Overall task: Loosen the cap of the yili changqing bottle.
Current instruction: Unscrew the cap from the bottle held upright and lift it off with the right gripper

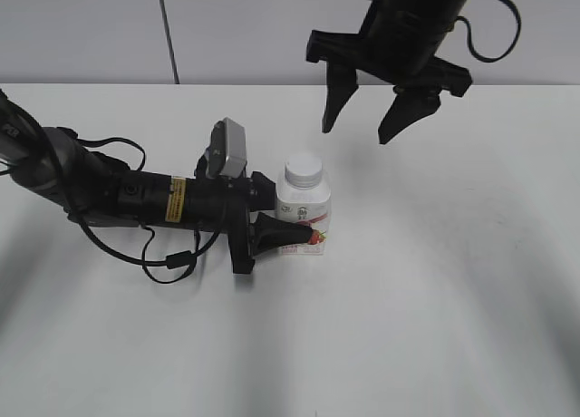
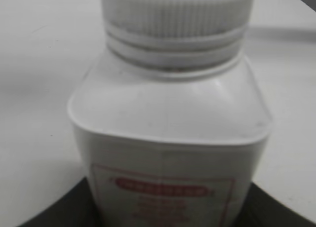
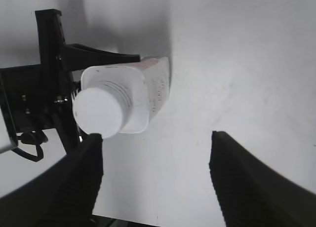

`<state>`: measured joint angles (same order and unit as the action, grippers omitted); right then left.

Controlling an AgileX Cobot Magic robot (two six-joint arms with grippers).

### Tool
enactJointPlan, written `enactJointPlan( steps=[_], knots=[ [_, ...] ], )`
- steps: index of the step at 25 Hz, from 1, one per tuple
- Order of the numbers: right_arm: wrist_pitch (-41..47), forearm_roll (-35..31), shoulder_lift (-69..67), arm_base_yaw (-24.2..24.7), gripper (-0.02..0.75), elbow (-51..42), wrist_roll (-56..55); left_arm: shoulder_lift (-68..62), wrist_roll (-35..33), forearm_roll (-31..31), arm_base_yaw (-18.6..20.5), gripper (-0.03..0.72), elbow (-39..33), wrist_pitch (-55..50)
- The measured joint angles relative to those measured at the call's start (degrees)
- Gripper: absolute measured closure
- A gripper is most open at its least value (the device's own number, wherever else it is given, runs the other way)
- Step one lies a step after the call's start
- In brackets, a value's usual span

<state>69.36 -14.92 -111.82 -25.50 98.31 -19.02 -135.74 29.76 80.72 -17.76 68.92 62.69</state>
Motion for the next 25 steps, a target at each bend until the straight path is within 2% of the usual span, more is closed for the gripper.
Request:
enactJointPlan(
  steps=[7, 16, 25],
  knots=[
    [-1.61, -1.08, -4.72, -3.35, 0.205, 3.24, -1.85, 0.00, 0.00, -0.04, -0.05, 0.330, 0.00, -0.23],
    [-5.66, -2.97, -7.40, -4.73, 0.205, 3.63, -2.11, 0.07, 0.00, -0.04, -0.05, 0.330, 0.00, -0.64],
    [-6.36, -1.05, -7.46, -4.97, 0.205, 3.63, -2.43, 0.07, 0.00, -0.04, -0.05, 0.330, 0.00, -0.64]
  ],
)
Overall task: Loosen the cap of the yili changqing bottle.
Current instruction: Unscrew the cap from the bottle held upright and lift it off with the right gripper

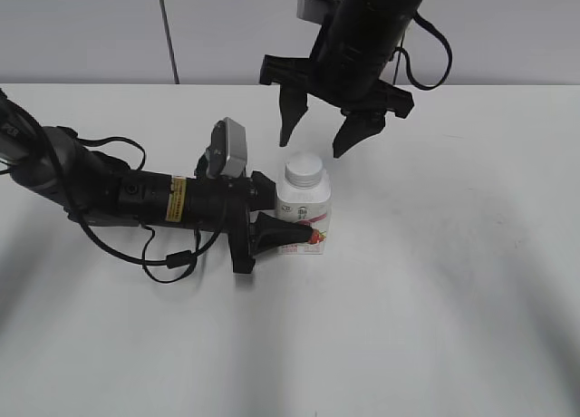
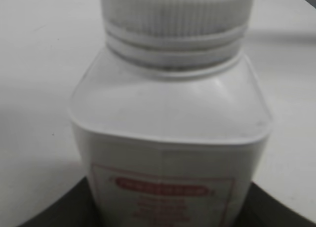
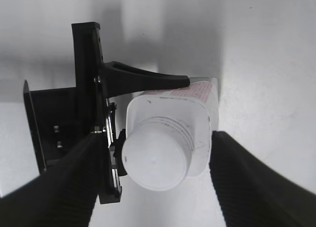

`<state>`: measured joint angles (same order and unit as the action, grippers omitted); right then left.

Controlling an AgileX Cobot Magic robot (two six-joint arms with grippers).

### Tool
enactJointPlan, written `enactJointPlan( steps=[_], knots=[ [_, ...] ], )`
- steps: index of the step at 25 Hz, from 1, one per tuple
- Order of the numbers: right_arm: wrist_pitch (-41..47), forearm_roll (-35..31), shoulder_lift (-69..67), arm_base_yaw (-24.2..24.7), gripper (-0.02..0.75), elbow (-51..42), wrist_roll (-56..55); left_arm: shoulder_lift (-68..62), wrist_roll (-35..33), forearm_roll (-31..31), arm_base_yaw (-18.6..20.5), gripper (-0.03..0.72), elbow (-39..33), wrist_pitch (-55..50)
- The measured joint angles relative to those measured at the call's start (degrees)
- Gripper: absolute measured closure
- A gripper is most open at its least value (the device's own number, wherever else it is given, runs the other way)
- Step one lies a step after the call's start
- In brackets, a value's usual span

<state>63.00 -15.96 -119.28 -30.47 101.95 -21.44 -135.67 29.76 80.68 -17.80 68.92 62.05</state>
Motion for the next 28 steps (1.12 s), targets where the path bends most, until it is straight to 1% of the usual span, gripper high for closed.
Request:
enactJointPlan(
  steps=[8, 12, 21, 23, 28],
  knots=[
    [-0.06, 0.08, -0.10, 0.00, 0.205, 0.00, -0.14, 0.00, 0.00, -0.03, 0.00, 0.330, 0.01, -0.07],
    [1.72, -0.10, -1.58, 0.00, 0.205, 0.00, -0.14, 0.00, 0.00, -0.07, 0.00, 0.330, 0.01, -0.14],
    [2.09, -1.52, -3.30, -0.67, 0.206, 0.06, 0.02, 0.00, 0.00, -0.07, 0.00, 0.330, 0.06, -0.14],
    [2.35, -1.52, -3.30, -0.67, 0.221, 0.06, 0.02, 0.00, 0.00, -0.07, 0.00, 0.330, 0.06, -0.14],
    [2.81, -1.69, -3.30, -0.67, 0.319, 0.06, 0.36, 0.00, 0.00, -0.16, 0.00, 0.330, 0.06, -0.16]
  ],
)
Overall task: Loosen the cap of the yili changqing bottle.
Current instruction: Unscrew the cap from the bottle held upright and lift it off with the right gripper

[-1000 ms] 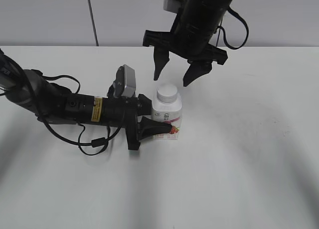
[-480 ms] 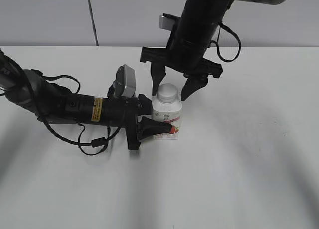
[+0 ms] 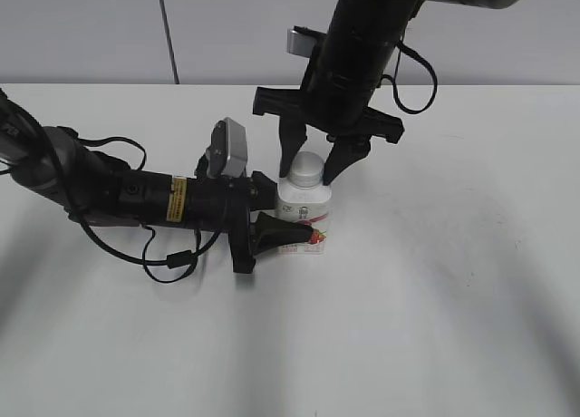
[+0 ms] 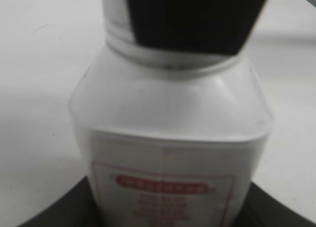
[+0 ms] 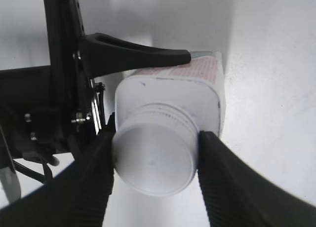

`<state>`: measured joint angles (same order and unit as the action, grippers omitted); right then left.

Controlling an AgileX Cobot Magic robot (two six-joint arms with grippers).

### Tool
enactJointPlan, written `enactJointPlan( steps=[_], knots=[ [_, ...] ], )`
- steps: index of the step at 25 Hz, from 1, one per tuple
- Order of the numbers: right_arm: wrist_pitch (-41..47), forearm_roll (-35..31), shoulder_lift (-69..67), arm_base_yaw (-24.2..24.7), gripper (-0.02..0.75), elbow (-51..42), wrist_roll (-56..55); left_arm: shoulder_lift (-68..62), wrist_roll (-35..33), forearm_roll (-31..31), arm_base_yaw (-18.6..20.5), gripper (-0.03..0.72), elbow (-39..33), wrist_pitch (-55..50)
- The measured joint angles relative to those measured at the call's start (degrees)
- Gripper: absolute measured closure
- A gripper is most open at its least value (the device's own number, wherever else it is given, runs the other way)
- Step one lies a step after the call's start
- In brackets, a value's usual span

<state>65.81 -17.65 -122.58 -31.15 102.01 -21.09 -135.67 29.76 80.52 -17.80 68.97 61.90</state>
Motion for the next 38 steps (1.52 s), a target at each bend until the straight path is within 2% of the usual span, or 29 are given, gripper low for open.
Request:
enactJointPlan(
  steps=[7, 11, 19, 23, 31, 38],
  knots=[
    [0.43, 0.00, 0.00, 0.00, 0.325, 0.00, 1.89, 0.00, -0.11, -0.05, -0.07, 0.333, 0.00, -0.05],
    [0.76, -0.05, 0.00, 0.00, 0.328, 0.00, 8.33, 0.00, -0.17, -0.05, -0.07, 0.333, 0.00, -0.05],
    [2.34, -0.22, 0.00, 0.10, 0.330, 0.07, 41.17, 0.00, -0.17, 0.01, -0.07, 0.333, 0.00, -0.07],
    [2.40, -0.22, 0.00, 0.23, 0.330, 0.07, 53.35, 0.00, -0.22, 0.12, -0.07, 0.333, 0.00, -0.01],
    [2.40, 0.50, 0.00, 0.23, 0.334, 0.07, 72.60, 0.02, -0.49, 0.40, -0.07, 0.333, 0.00, 0.04],
    [2.35, 1.66, 0.00, 0.18, 0.339, 0.07, 83.52, 0.02, -0.67, 0.40, -0.07, 0.334, 0.00, 0.04]
  ],
)
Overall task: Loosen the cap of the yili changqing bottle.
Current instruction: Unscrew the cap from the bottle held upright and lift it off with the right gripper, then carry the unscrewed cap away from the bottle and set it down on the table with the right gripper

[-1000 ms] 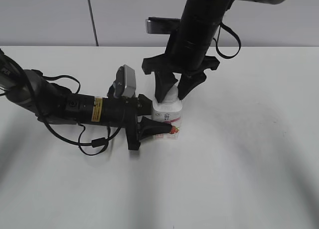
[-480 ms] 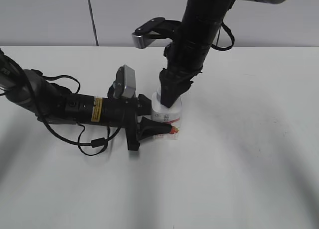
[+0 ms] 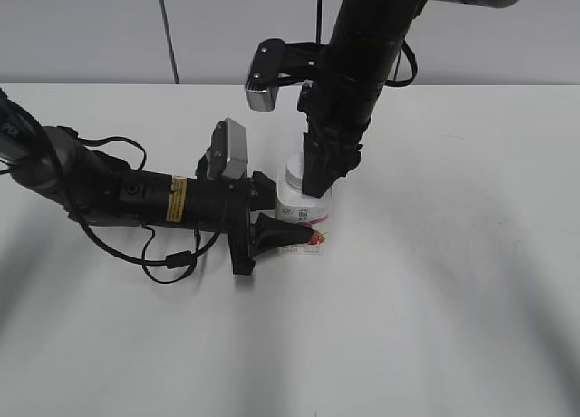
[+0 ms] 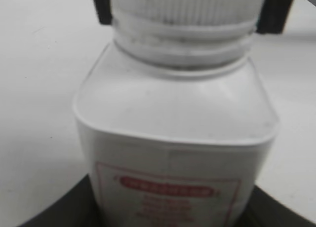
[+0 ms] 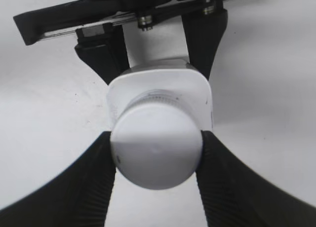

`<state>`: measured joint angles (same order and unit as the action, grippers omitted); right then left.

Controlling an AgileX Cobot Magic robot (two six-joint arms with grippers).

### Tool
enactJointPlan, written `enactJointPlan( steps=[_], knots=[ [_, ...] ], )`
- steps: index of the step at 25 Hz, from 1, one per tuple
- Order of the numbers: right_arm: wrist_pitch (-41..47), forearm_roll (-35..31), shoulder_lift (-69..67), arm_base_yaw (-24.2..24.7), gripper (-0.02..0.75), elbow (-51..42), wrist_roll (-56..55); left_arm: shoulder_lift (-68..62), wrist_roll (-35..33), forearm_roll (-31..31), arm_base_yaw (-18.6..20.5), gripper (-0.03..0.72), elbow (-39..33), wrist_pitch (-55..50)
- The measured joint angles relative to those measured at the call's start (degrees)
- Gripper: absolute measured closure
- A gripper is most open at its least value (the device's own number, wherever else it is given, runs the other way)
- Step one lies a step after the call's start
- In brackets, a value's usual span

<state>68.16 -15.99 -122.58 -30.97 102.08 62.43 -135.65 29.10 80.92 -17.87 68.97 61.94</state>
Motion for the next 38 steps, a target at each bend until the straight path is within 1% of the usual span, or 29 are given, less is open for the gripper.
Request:
enactJointPlan(
  steps=[5, 10, 15, 19, 25, 28, 32, 36, 38],
  knots=[
    [-0.09, 0.27, 0.00, 0.00, 0.340, 0.17, 4.93, 0.00, -0.16, 0.05, 0.00, 0.334, 0.00, 0.00],
    [0.93, 0.65, -0.58, -0.11, 0.342, 2.93, 9.70, 0.00, 0.11, -0.19, 0.00, 0.334, 0.05, -0.19],
    [1.07, -3.57, -0.32, -0.17, 0.343, 5.55, 12.73, 0.00, 0.50, -0.41, 0.00, 0.334, 0.05, -0.49],
    [1.07, -3.11, -0.32, -0.21, 0.343, 5.64, 12.68, 0.00, 0.63, -0.41, 0.00, 0.334, 0.05, -0.49],
    [1.28, 3.32, -0.32, -0.21, 0.343, 7.22, 4.98, 0.00, 0.63, -0.41, 0.00, 0.335, 0.05, -0.49],
    [1.28, 5.00, -0.32, -0.21, 0.343, 8.37, -0.55, 0.00, 0.63, -0.41, 0.00, 0.336, 0.05, -0.49],
    [1.34, 8.30, -0.32, -0.16, 0.343, 9.48, -10.79, 0.00, 0.63, -0.41, 0.00, 0.336, 0.05, -0.49],
    [1.46, 9.28, 0.47, 1.62, 0.343, 9.54, -19.44, 0.00, 0.63, -0.41, 0.00, 0.336, 0.05, -0.49],
    [1.46, 8.95, 1.13, 3.68, 0.344, 9.54, -23.64, 0.00, 0.63, -0.41, 0.00, 0.336, 0.05, -0.55]
  ],
)
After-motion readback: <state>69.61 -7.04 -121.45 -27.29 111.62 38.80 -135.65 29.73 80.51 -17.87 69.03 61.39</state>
